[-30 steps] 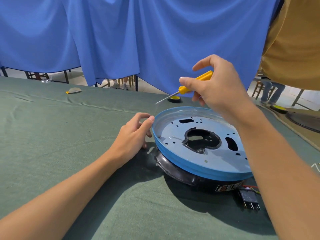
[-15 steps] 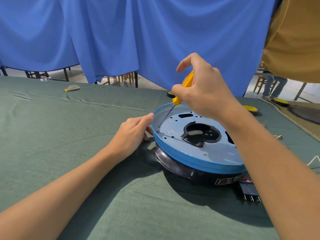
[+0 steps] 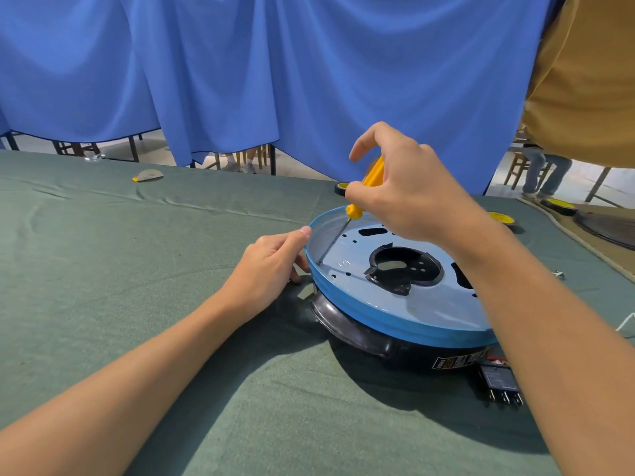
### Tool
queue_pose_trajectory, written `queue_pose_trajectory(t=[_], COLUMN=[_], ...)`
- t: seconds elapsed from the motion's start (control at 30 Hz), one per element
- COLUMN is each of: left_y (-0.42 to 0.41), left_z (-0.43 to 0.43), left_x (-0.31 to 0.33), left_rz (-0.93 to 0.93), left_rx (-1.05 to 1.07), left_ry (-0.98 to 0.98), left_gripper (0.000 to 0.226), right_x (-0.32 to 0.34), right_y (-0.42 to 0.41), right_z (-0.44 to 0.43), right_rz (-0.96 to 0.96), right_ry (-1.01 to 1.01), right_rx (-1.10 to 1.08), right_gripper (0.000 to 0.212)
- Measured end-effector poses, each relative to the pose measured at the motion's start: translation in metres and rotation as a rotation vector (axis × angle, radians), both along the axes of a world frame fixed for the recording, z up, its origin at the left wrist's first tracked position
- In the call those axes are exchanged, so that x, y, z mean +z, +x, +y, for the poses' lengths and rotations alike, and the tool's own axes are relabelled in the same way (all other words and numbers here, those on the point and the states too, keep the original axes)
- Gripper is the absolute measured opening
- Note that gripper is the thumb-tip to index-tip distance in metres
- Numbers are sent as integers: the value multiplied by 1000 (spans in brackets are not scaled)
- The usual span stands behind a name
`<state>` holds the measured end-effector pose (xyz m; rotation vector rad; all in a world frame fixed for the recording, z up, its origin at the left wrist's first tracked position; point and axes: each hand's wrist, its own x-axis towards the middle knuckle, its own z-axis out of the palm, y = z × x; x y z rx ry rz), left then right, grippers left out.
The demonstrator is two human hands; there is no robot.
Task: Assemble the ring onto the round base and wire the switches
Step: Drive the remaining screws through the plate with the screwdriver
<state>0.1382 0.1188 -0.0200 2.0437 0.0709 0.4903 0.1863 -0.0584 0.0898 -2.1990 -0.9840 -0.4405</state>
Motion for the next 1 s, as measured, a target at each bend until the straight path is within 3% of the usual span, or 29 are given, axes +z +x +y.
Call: queue_pose_trajectory(t=[0.27, 0.47, 0.57, 0.7, 0.77, 0.9, 1.0], left_y=[3, 6, 8, 7, 6, 6, 7], left_z=[0, 3, 4, 2, 2, 4, 3], left_x=[-1, -5, -6, -5, -5, -5, -5], left_rz=[-50, -84, -80, -84, -85, -98, -96], left_rx=[-99, -86, -94, -94, -86, -91, -84], left_ry=[-66, -75, -68, -79, -73, -50, -47], left_gripper=[48, 32, 39, 28, 26, 30, 31], right_x=[22, 44, 56, 77, 79, 72, 66], right_y=[-11, -19, -28, -31, -26, -14, -12], right_z=[14, 53, 58, 61, 61, 55, 50], right_rz=[-48, -244, -208, -90, -20, -101, -145], right_ry=[-270, -606, -757, -958, -953, -848, -817], right_rx=[31, -103, -116, -105, -86, -191, -215], right_gripper=[18, 22, 29, 17, 19, 52, 53])
